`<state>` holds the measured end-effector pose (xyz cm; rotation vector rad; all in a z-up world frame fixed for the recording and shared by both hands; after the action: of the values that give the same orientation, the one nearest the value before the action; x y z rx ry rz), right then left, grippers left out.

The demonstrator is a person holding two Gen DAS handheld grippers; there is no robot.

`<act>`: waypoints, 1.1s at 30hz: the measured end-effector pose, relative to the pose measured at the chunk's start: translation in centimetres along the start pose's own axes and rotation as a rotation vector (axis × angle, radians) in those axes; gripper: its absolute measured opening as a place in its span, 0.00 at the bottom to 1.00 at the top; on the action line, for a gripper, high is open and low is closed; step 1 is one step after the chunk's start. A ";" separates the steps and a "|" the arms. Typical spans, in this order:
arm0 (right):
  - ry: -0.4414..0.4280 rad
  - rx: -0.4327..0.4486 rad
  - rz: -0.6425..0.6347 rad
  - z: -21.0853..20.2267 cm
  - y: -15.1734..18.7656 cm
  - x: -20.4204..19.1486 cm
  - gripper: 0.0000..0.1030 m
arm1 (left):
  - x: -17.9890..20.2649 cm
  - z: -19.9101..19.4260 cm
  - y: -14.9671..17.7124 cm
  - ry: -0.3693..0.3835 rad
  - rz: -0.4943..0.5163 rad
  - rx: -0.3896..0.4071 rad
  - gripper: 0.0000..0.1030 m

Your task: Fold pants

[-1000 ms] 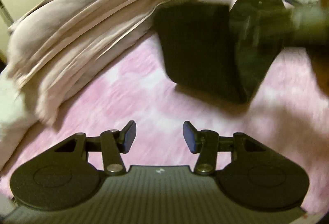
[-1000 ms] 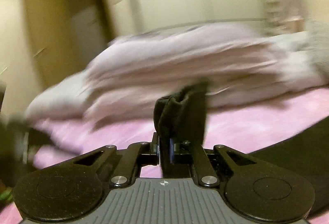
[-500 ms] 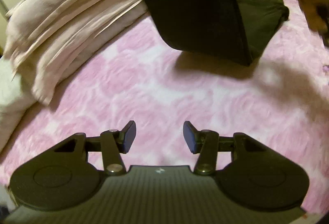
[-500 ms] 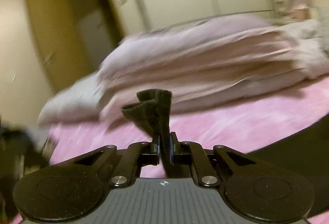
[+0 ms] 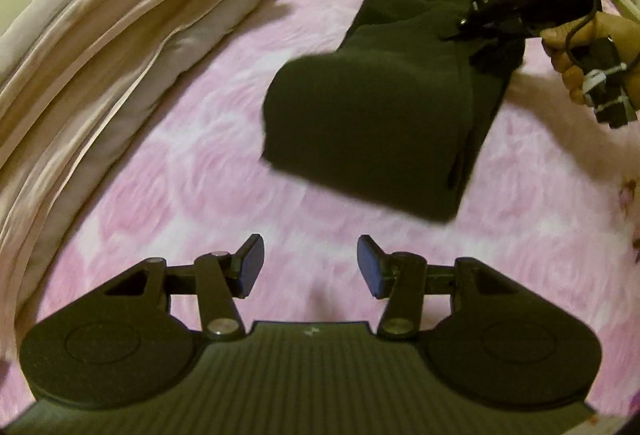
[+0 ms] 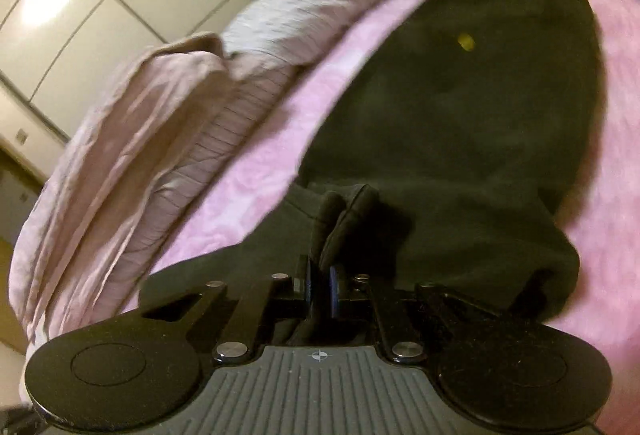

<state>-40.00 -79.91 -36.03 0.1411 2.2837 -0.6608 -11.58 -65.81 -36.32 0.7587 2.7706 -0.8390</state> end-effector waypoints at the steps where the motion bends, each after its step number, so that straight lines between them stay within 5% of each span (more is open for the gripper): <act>1: 0.002 0.001 0.011 0.1 -0.4 0.2 0.04 | -0.1 0.4 -1.0 0.009 0.016 0.012 0.45; 7: 0.061 -0.051 0.064 0.7 -0.4 1.8 0.07 | -2.1 3.7 -6.9 0.071 0.017 0.092 0.45; 11: 0.104 -0.020 0.016 -1.6 0.0 1.2 0.23 | -2.4 7.6 -9.1 0.121 0.067 0.068 0.43; 14: 0.132 0.017 -0.060 -3.9 1.2 -0.1 0.24 | -2.4 11.5 -9.0 0.161 0.081 0.009 0.43; 18: 0.044 -0.030 -0.160 -5.3 4.7 -2.6 0.24 | -1.6 15.4 -8.6 0.200 0.097 -0.025 0.44; 28: -0.123 -0.078 -0.289 -1.6 7.9 -9.3 0.24 | -6.0 12.3 -6.8 0.220 0.035 -0.013 0.40; 33: 0.007 -0.231 -0.358 2.8 12.5 -6.2 0.22 | -5.4 14.3 -5.4 0.217 0.024 -0.029 0.50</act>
<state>-30.18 -69.93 -38.62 -0.3840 2.3943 -0.5660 -9.75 -79.87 -44.10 0.9266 2.9469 -0.7511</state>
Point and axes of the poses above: each gripper's, at about its wrist camera, not at the fingertips, and z roughly the way its jaws point, x to its right, y to its underside, the point moved 3 cm from there along z, roughly the way its jaws point, and after that the axes turned 11 degrees about z, right-handed, at the moved point
